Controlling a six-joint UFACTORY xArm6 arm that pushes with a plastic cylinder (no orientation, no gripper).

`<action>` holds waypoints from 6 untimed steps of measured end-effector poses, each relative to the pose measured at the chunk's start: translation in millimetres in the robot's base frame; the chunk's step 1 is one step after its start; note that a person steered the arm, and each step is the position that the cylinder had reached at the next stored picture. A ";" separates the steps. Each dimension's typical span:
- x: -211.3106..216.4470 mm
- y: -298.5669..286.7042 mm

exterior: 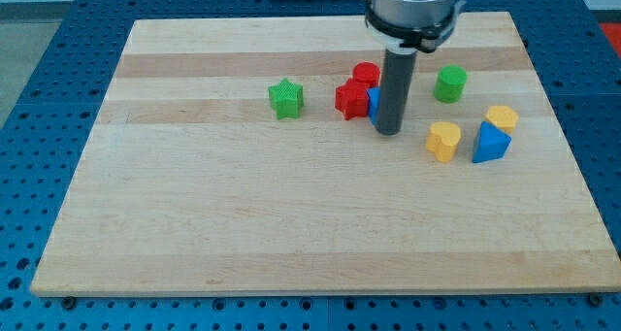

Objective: Separate the red blocks from the blue cube

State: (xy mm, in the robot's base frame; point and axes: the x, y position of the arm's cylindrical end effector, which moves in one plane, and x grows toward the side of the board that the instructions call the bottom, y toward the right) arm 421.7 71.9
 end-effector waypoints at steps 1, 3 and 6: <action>0.0 -26.1; -41.8 -32.8; -112.4 -20.5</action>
